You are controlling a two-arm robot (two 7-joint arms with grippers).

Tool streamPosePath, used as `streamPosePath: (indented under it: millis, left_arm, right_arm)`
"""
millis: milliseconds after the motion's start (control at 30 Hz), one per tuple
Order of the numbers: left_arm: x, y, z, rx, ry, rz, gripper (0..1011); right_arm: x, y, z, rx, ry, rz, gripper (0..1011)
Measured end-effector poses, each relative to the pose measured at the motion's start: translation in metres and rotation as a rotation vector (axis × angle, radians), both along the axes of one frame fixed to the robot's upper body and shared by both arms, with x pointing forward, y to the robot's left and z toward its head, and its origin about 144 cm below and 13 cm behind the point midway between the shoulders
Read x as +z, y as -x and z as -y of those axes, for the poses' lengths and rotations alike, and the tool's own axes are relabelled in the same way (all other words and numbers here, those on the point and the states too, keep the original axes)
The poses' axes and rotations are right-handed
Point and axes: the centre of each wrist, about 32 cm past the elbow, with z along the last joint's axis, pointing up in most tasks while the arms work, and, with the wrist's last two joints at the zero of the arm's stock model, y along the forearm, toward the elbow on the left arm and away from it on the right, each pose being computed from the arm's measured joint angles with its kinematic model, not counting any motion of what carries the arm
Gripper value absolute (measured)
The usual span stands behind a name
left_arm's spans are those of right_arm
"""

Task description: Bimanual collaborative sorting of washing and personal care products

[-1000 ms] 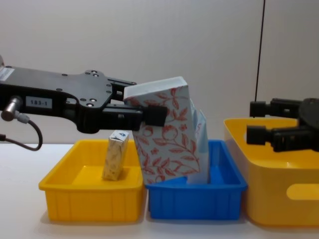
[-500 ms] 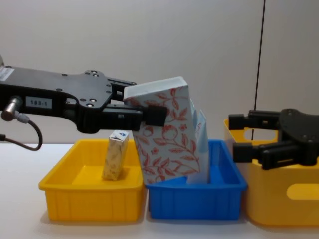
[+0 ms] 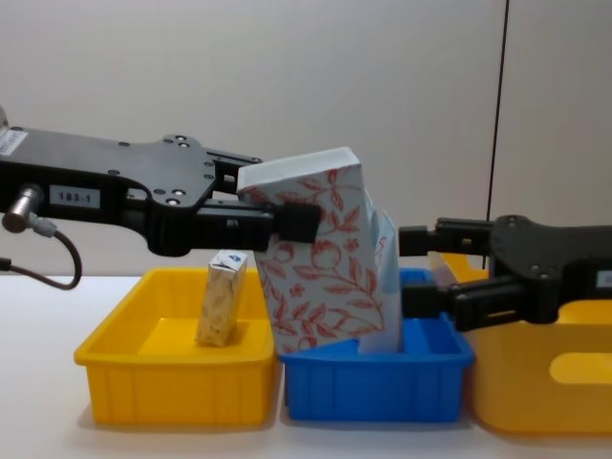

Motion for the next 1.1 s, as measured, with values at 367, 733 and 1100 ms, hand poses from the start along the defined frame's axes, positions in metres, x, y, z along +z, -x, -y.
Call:
streamPosePath:
  millis: [367,733,1100]
  left_arm:
    - [0.0,0.0,0.0,0.0,0.0,0.0,407]
    - [0.0,0.0,0.0,0.0,0.0,0.0,407]
    - [0.0,0.0,0.0,0.0,0.0,0.0,407]
  right_arm:
    - [0.0,0.002,-0.019,0.011,-0.002,-0.011,1000]
    - [0.0,0.005,-0.036,0.024,0.005,-0.02,1000]
    - [0.0,0.007,-0.052,0.024,0.012,-0.017,1000]
